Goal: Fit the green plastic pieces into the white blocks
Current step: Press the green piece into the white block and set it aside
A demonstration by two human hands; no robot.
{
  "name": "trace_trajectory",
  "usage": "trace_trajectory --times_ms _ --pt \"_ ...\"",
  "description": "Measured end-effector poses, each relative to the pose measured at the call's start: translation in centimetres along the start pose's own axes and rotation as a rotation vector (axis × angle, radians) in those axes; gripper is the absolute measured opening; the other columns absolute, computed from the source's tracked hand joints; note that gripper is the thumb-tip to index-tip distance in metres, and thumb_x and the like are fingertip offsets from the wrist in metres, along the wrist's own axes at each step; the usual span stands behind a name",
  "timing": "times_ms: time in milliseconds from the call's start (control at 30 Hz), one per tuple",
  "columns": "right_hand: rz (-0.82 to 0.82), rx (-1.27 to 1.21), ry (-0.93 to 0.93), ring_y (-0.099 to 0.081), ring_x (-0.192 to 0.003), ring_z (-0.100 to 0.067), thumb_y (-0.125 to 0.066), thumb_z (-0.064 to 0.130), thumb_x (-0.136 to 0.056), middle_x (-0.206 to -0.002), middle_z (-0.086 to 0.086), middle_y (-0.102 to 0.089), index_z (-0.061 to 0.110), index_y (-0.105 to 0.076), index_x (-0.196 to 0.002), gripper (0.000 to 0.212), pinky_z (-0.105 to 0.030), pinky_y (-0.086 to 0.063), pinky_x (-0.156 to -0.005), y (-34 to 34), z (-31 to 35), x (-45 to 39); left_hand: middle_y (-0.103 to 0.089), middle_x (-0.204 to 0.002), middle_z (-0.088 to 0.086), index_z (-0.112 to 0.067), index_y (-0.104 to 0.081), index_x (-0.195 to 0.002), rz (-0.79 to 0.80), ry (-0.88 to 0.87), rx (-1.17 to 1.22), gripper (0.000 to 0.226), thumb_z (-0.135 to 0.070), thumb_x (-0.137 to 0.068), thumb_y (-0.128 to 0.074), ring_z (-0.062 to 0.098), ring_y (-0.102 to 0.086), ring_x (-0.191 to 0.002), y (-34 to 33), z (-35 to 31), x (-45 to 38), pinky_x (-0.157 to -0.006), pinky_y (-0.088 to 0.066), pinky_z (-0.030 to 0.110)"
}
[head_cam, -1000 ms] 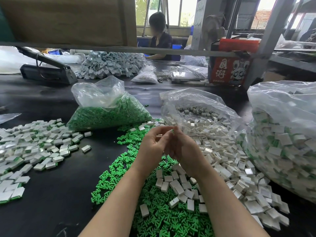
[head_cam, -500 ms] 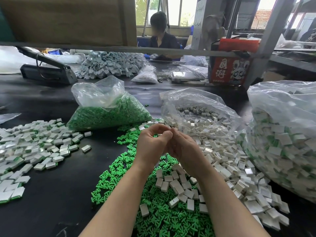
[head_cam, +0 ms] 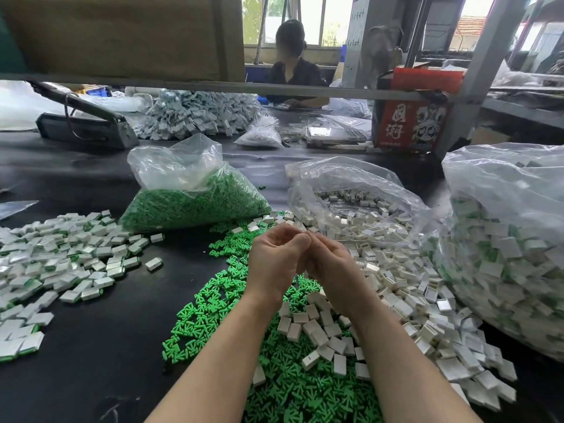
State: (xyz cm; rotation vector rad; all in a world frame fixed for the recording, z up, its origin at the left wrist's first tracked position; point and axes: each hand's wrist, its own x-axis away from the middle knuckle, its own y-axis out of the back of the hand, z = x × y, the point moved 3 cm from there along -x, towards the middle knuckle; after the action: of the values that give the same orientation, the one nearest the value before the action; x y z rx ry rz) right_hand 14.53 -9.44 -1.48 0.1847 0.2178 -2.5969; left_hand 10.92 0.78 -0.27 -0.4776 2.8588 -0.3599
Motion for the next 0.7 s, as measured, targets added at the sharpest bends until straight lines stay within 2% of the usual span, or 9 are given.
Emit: trace_trajectory --times_ms 200,300,433,533,600,700 --pt "-0.019 0.013 0.010 -0.048 -0.056 -0.006 -0.050 0.025 -0.098 -0.060 0.008 -0.055 0.003 -0.067 -0.112 0.032 -0.022 -0.035 -0.055 0.0 0.0 0.1 -0.055 -0.052 0.010 -0.012 -0.065 -0.064 0.009 0.019 0.005 0.011 -0.008 -0.073 -0.062 0.021 -0.050 -0.046 0.0 0.1 0.0 -0.044 -0.043 0.028" --pt "-0.024 0.015 0.020 -0.048 -0.055 -0.005 -0.050 0.023 -0.099 -0.059 0.009 -0.055 0.004 -0.068 -0.110 0.029 -0.018 -0.038 -0.052 -0.1 -0.1 0.1 -0.055 -0.051 0.010 -0.013 -0.064 -0.062 0.010 0.028 0.019 0.011 -0.009 -0.071 -0.062 0.022 -0.049 -0.046 0.0 0.1 0.0 -0.044 -0.043 0.028" --pt "-0.016 0.000 0.021 -0.049 -0.054 -0.005 -0.048 0.022 -0.100 -0.059 0.008 -0.056 0.004 -0.068 -0.099 0.027 -0.016 -0.041 -0.051 -0.2 0.1 0.2 -0.055 -0.051 0.007 -0.012 -0.065 -0.064 0.023 0.032 0.030 0.025 0.002 -0.084 -0.060 0.021 -0.049 -0.046 0.2 0.2 0.0 -0.045 -0.044 0.027" --pt "-0.002 -0.031 -0.017 -0.050 -0.059 -0.013 -0.044 0.037 -0.097 -0.065 -0.003 -0.056 -0.002 -0.062 -0.088 0.044 -0.022 -0.043 -0.056 -0.7 0.4 0.2 -0.054 -0.051 0.003 -0.007 -0.065 -0.071 0.020 0.063 0.020 0.019 0.002 -0.088 -0.061 0.019 -0.046 -0.048 0.4 0.3 -0.3 -0.051 -0.040 0.030" --pt "0.000 -0.062 -0.041 -0.050 -0.067 -0.022 -0.038 0.044 -0.097 -0.076 -0.015 -0.055 -0.014 -0.058 -0.099 0.061 -0.030 -0.044 -0.064 -0.8 0.5 0.1 -0.056 -0.056 0.004 -0.007 -0.068 -0.074 0.022 0.103 0.030 0.014 -0.003 -0.087 -0.064 0.019 -0.046 -0.052 0.8 0.2 -0.5 -0.055 -0.037 0.031" --pt "0.010 -0.111 -0.064 -0.050 -0.072 -0.027 -0.032 0.036 -0.102 -0.083 -0.020 -0.057 -0.014 -0.056 -0.114 0.057 -0.034 -0.042 -0.068 -0.6 0.4 0.0 -0.067 -0.068 0.004 -0.010 -0.074 -0.078 0.079 0.189 0.101 0.007 -0.014 -0.083 -0.072 0.017 -0.058 -0.058 1.2 0.1 -0.6 -0.058 -0.042 0.031"
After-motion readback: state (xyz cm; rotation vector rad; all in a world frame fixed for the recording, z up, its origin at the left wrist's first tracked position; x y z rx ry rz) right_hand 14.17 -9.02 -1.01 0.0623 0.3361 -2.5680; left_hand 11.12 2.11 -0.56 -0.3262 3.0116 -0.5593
